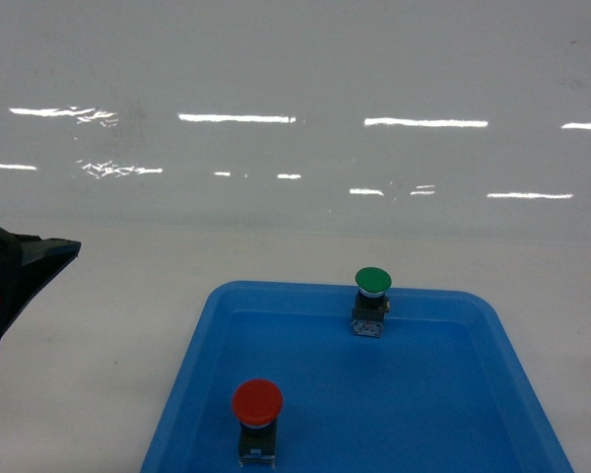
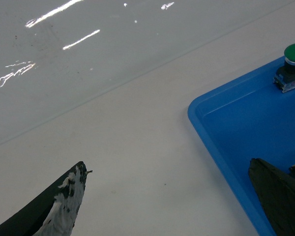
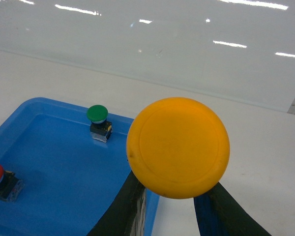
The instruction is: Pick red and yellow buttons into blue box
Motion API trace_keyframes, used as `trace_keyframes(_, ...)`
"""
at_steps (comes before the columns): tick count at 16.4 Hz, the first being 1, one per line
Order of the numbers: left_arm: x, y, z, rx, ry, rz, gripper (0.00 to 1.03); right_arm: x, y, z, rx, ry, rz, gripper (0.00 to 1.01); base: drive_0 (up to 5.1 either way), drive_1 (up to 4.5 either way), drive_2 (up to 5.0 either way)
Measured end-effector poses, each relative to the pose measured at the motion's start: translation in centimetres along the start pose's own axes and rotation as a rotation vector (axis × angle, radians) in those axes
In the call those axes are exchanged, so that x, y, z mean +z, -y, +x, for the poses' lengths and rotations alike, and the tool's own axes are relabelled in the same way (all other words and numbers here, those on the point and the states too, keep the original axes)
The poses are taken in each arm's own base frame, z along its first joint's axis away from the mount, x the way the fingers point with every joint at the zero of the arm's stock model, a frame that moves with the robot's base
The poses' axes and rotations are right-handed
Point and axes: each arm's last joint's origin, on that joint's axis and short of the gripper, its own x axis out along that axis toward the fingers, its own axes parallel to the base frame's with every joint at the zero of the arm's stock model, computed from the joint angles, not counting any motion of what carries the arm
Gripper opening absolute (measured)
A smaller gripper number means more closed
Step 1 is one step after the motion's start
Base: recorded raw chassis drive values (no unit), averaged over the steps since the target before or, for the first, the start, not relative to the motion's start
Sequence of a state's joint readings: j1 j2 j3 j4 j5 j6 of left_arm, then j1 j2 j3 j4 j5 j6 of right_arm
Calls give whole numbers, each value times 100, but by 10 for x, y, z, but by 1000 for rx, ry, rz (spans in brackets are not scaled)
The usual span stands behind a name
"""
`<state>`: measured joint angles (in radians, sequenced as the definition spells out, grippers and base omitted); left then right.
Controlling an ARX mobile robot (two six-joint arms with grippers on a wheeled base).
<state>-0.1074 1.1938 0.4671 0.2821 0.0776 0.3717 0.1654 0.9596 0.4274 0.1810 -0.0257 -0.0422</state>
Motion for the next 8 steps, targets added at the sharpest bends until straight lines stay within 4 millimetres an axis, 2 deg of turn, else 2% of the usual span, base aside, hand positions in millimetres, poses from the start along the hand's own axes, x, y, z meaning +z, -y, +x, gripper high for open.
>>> trace_keyframes(3,0,0,0,0,0,0,98,1,0,-17,0,25,0,20,0,0,0)
trace_keyframes(8,0,0,0,0,0,0,98,-14,8,-16,-43,-35,6,20,0,0,0)
